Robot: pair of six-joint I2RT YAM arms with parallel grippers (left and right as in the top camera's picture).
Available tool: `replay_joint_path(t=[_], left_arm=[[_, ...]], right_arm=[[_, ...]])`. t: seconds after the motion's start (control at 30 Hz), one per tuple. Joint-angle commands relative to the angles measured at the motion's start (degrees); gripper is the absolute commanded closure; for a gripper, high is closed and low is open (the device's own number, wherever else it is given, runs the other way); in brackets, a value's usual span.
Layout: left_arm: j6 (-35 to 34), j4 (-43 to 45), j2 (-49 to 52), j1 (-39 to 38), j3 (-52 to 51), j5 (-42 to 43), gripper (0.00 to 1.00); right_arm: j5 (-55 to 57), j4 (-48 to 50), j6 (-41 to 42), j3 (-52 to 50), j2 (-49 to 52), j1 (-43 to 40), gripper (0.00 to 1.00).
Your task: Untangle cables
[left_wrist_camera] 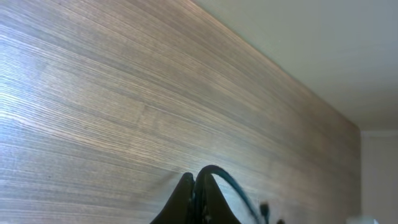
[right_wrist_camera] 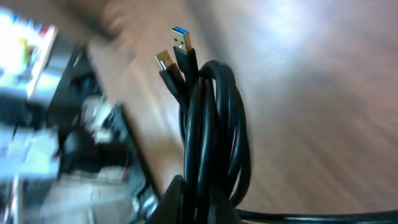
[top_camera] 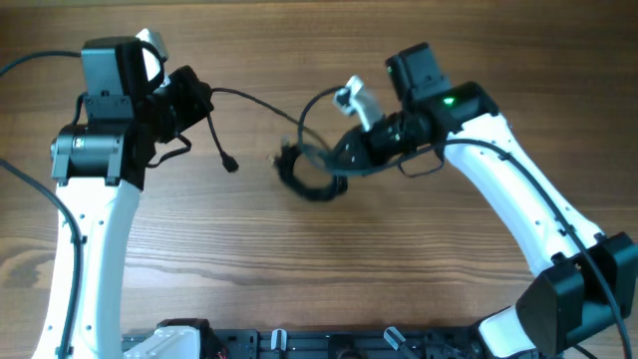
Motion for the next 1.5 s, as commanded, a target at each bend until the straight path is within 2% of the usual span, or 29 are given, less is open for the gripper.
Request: replay_joint_path(t=[0.0,0.17,0.33,0.4,0.53,0.67,0.87,1.0,1.2,1.27,1.4,1.47], left_arm=[[1.29,1.44,3.19,0.87,0.70,-2.89,0.96],[1.46,4.42,8.17,0.87,0.70,-2.89,0.96],[1.64,2.60,11.76,0.02,0.68,-2.86,0.96],[1.68,1.01,12.92,-1.18,0.68,-2.86,0.96],[1.68,-3.17,14.93,-5.33,0.68,-2.86,0.96],[1.68,-6.43,14.99,-7.80,0.68,-2.86,0.96],[1.68,-12.41,14.99,-7.98,0.68,-2.86,0.96],[2.40,-15.65,14.99,-7.98,0.68,-2.67,0.96],[11.69,-19.30,14.99,-8.02,0.68,7.02,0.96],[16.92,-20.46,14.99,-8.02,0.70,12.66,0.96],[32.33,-23.41,14.99,-8.02,0.70,29.68,0.96],[35.41,-23.74,14.95,-8.02,0.70,32.09,0.96]], right_arm=[[-6.73,-4.55,-14.36,0.83,0.00,3.50,0.96],[-12.59,-11.56,-23.80,0.85,-0.26,5.90,0.96],[-19.02,-8.57,-22.84,1.05,-1.31,5.57,0.96],[-21.57,-3.41,-16.98,1.05,-1.64,4.59,0.96],[-20.70,13.44,3.10,1.05,-1.75,1.40,0.96],[-8.92,26.29,21.84,1.05,-1.75,-2.01,0.96],[7.15,28.98,35.10,1.05,-1.75,-7.96,0.96],[15.19,28.98,40.02,1.05,-1.75,-10.82,0.96],[27.12,26.67,43.80,1.05,-1.75,-11.39,0.96],[32.20,24.15,44.39,1.05,-1.70,-11.39,0.96],[43.76,17.64,44.44,1.05,-1.70,-11.39,0.96],[46.23,15.76,44.35,1.05,-1.70,-11.41,0.96]])
